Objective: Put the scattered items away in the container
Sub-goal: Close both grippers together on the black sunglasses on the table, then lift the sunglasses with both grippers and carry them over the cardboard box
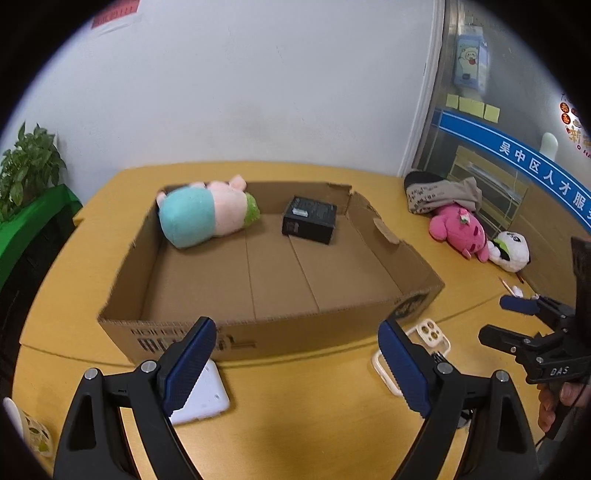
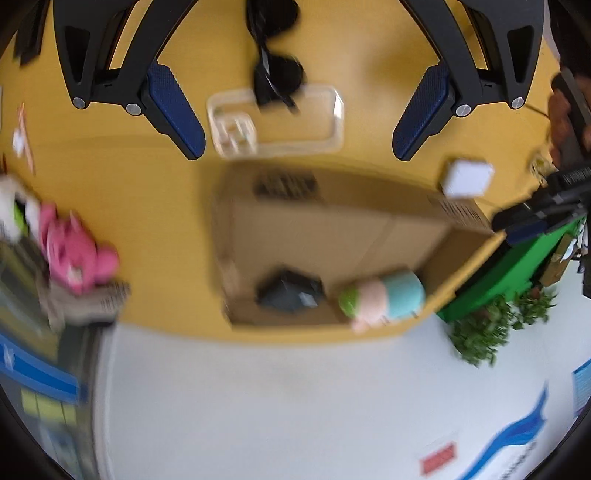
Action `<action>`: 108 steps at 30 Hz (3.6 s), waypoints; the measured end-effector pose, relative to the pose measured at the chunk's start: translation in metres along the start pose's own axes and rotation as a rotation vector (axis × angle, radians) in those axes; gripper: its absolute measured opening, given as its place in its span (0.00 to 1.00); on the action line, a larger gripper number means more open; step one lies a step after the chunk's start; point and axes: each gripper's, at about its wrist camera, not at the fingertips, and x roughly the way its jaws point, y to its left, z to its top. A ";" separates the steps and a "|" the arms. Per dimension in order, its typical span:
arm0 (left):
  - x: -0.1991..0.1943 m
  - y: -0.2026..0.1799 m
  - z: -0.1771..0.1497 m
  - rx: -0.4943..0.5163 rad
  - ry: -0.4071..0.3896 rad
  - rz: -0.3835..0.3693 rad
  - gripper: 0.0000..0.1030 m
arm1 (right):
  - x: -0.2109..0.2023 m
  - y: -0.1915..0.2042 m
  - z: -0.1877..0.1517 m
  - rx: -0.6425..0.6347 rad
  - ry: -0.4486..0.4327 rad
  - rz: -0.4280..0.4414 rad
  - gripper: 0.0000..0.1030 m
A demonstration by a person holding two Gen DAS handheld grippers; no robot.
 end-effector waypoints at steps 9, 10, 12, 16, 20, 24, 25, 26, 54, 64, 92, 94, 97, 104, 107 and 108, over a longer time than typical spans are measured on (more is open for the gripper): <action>0.041 -0.030 -0.043 -0.012 0.174 -0.147 0.86 | 0.024 -0.024 -0.073 0.005 0.170 0.000 0.97; 0.045 -0.035 -0.046 -0.011 0.186 -0.159 0.86 | 0.028 -0.021 -0.078 -0.007 0.179 -0.003 0.89; 0.053 -0.043 -0.051 -0.024 0.216 -0.199 0.86 | 0.035 -0.016 -0.084 -0.011 0.197 0.020 0.78; 0.065 -0.056 -0.062 -0.038 0.263 -0.250 0.86 | 0.045 -0.012 -0.081 -0.007 0.197 0.047 0.61; 0.075 -0.065 -0.068 -0.067 0.302 -0.301 0.86 | 0.057 -0.014 -0.079 0.000 0.222 0.053 0.31; 0.089 -0.071 -0.072 -0.100 0.340 -0.360 0.86 | 0.062 -0.016 -0.085 0.025 0.240 0.088 0.16; 0.093 -0.073 -0.073 -0.109 0.350 -0.377 0.86 | 0.061 -0.017 -0.087 0.034 0.237 0.097 0.14; 0.097 -0.074 -0.074 -0.127 0.362 -0.401 0.86 | 0.061 -0.016 -0.089 0.041 0.236 0.109 0.14; 0.091 -0.064 -0.066 -0.239 0.325 -0.495 0.33 | 0.023 0.058 -0.079 -0.057 0.107 0.326 0.13; 0.021 -0.028 0.030 -0.172 0.124 -0.507 0.30 | -0.022 0.107 0.007 -0.162 -0.076 0.365 0.13; 0.020 0.128 0.262 -0.210 0.042 -0.397 0.25 | 0.054 0.192 0.260 -0.200 -0.112 0.591 0.13; 0.039 0.139 0.254 -0.225 0.079 -0.384 0.25 | 0.075 0.193 0.256 -0.182 -0.080 0.603 0.13; 0.070 0.156 0.237 -0.262 0.141 -0.373 0.25 | 0.114 0.196 0.248 -0.149 -0.020 0.617 0.14; 0.138 0.193 0.189 -0.347 0.282 -0.339 0.24 | 0.197 0.196 0.220 -0.053 0.120 0.657 0.14; 0.158 0.201 0.173 -0.364 0.329 -0.324 0.24 | 0.223 0.193 0.208 -0.012 0.167 0.668 0.14; 0.165 0.203 0.168 -0.368 0.345 -0.320 0.25 | 0.230 0.192 0.205 -0.001 0.179 0.669 0.14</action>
